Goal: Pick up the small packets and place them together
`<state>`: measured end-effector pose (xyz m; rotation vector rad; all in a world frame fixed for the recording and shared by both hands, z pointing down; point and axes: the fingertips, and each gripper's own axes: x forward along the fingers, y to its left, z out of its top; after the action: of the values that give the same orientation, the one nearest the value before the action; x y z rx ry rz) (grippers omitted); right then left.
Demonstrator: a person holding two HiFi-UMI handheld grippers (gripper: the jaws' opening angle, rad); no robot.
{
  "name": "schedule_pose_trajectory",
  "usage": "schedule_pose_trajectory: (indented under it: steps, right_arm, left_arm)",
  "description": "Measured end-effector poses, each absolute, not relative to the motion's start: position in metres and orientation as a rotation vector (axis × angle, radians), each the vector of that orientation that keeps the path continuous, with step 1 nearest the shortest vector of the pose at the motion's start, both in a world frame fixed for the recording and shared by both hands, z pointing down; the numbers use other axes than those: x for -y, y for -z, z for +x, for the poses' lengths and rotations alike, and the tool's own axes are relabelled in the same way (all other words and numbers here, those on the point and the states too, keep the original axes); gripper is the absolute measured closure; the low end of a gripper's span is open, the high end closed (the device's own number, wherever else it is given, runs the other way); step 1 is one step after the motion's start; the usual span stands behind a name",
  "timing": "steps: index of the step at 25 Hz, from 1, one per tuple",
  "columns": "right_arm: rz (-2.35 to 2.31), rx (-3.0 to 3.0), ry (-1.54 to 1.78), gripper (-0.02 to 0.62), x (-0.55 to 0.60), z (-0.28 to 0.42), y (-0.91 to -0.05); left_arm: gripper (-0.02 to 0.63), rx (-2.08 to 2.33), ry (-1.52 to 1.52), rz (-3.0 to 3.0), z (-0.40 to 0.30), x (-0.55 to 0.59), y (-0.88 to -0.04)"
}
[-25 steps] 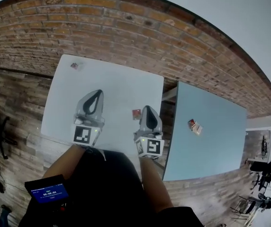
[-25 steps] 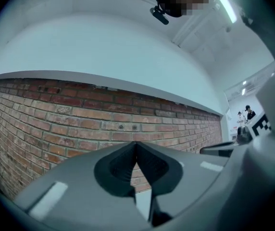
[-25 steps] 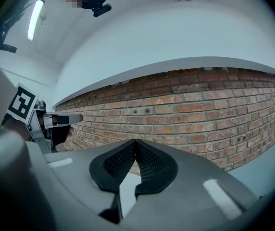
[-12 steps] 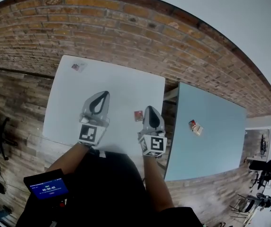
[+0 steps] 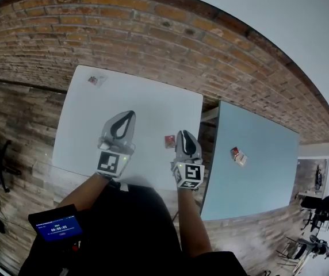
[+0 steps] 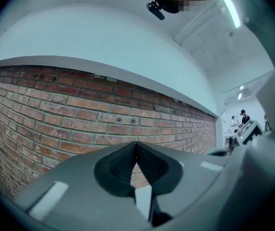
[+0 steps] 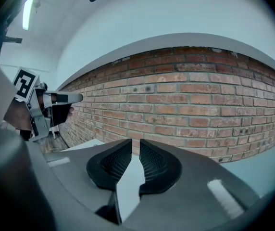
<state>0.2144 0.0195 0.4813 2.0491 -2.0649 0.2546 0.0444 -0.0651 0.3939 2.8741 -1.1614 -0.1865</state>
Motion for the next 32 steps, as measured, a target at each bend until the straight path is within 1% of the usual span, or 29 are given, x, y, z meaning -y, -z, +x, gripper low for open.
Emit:
schedule_pose_trajectory:
  steps: [10,12,13,22,25,32]
  right_arm:
    - [1.823,1.926,-0.483,0.514,-0.024,0.236,-0.566]
    - [1.731,1.916,-0.533,0.487,-0.024,0.236,-0.586]
    - [1.683,1.913,-0.551,0.483,-0.024,0.236,-0.596]
    - [1.363,1.842,-0.65,0.471,-0.037,0.241,-0.67]
    - [1.243,1.833,-0.653,0.453,-0.042,0.237,-0.689]
    - [0.925,1.772,-0.531,0.449,-0.052,0.228,-0.724]
  left_arm:
    - [0.606,1.166,0.135,2.843,0.046,0.074,-0.414]
    - [0.606,1.168,0.132,2.842,0.047,0.076,-0.416]
    - [0.606,1.171,0.132,2.843,0.048,0.077,-0.417]
    - [0.606,1.24,0.093,2.804,0.038,0.089,-0.425]
    - [0.606,1.259,0.079,2.793,0.037,0.092,-0.429]
    - [0.606,1.277,0.053,2.783,0.035,0.094,-0.433]
